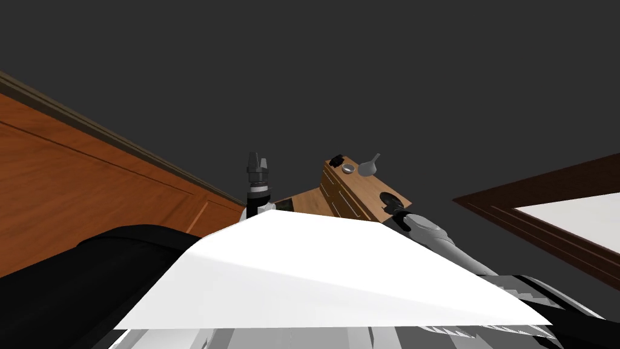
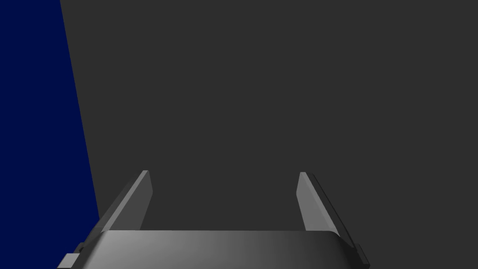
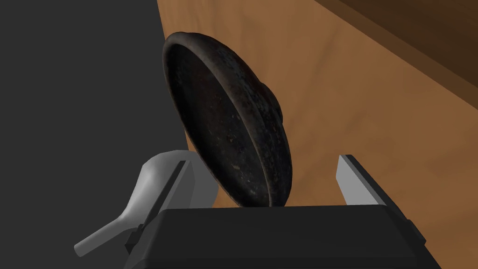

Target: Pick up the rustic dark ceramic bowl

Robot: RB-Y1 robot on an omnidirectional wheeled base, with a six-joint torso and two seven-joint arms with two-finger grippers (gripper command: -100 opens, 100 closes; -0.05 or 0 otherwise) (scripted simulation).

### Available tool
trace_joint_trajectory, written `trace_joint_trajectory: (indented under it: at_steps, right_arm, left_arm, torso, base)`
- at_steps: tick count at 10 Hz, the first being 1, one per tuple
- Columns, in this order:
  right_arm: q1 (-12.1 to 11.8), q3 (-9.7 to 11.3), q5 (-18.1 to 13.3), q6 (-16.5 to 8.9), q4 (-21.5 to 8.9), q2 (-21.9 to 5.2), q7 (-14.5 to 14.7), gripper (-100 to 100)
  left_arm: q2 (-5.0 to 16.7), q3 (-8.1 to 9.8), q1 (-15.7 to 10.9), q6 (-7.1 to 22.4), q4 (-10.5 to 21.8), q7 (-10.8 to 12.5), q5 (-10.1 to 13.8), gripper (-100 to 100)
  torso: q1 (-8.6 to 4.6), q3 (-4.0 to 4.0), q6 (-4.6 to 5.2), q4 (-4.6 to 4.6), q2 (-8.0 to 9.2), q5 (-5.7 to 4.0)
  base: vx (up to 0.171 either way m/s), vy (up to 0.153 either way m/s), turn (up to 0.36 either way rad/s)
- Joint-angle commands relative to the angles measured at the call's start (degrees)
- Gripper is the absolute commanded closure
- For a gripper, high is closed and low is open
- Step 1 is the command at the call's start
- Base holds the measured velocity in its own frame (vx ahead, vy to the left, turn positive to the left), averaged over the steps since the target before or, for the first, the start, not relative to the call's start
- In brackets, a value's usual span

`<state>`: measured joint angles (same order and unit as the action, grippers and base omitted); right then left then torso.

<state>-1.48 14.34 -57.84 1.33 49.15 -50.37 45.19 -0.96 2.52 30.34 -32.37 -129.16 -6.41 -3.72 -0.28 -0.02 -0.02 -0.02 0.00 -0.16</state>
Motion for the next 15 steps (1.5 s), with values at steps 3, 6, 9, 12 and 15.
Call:
trace_joint_trajectory:
  at_steps: [3, 6, 9, 12, 15]
  right_arm:
    - [0.8, 1.5, 0.0, -0.8, -0.8, -0.3, -1.7, -100]
    - [5.4, 5.8, -1.2, -2.6, -5.9, -0.1, -6.5, -100]
    - [7.6, 7.9, -1.8, -3.5, -8.5, 0.0, -9.1, -100]
    - [9.9, 10.1, -2.4, -4.4, -11.0, 0.1, -11.6, -100]
    - [12.2, 12.3, -2.9, -5.3, -13.6, 0.2, -14.1, -100]
  left_arm:
    - [0.0, 0.0, 0.0, 0.0, 0.0, 0.0, 0.0, 0]
    - [0.0, 0.0, 0.0, 0.0, 0.0, 0.0, 0.0, 0]
    - [0.0, 0.0, 0.0, 0.0, 0.0, 0.0, 0.0, 0]
    - [0.0, 0.0, 0.0, 0.0, 0.0, 0.0, 0.0, 0]
    - [0.0, 0.0, 0.0, 0.0, 0.0, 0.0, 0.0, 0]
  torso:
    - [-0.1, 0.02, 0.03, 0.0, 0.05, -0.03]
    - [-0.26, 0.01, 0.03, -0.03, 0.05, -0.11]
    - [-0.24, -0.08, 0.05, -0.06, -0.08, -0.12]
    - [-0.16, 0.03, 0.02, -0.03, 0.1, -0.11]
    - [-0.28, -0.08, -0.01, -0.07, -0.09, -0.14]
  base:
    - [-0.062, -0.029, 0.054]
    - [-0.081, -0.029, 0.127]
    - [-0.059, -0.033, 0.081]
    - [-0.085, -0.004, 0.087]
    - [-0.07, -0.029, 0.117]
